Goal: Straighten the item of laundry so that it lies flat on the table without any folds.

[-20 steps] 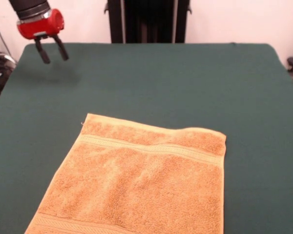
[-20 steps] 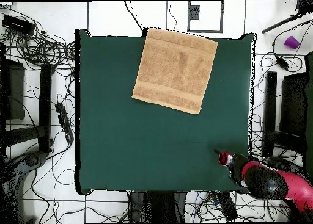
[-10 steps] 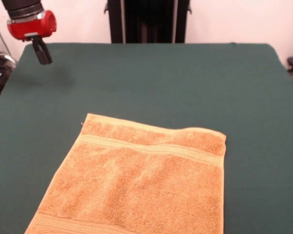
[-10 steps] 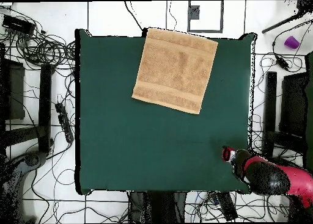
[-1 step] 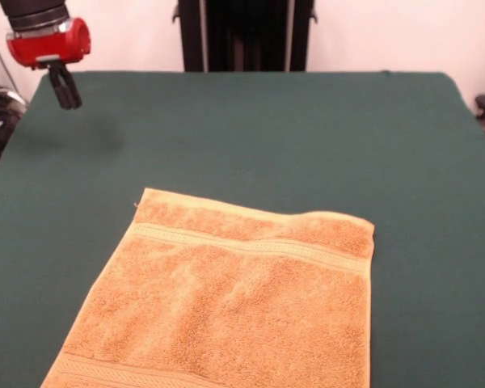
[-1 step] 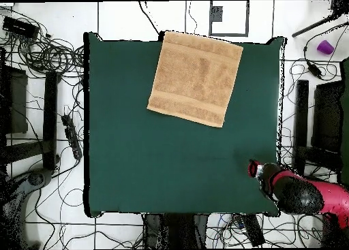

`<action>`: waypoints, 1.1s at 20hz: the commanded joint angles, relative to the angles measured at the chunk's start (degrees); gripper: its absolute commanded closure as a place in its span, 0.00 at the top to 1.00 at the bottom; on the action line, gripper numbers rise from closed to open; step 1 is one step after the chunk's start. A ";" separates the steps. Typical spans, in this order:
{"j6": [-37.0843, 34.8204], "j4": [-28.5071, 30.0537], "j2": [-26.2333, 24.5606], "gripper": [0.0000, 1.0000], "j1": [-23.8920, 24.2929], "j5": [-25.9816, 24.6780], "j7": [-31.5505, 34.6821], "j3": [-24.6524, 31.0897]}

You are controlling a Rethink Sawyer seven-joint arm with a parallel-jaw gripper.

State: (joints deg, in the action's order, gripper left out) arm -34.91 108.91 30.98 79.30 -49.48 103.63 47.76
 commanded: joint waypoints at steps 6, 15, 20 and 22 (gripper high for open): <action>-4.19 -2.11 -1.44 0.00 -1.60 -2.07 -13.47 -1.73; -5.06 -2.22 -1.63 0.00 -0.35 -1.70 -15.93 -0.31; -4.79 -2.48 -1.93 0.00 0.20 -2.79 -17.09 -0.30; -4.71 -2.46 -2.18 0.00 0.76 -3.40 -18.26 -0.32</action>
State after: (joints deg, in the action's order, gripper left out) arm -34.91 108.78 31.34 81.75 -50.12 103.63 47.76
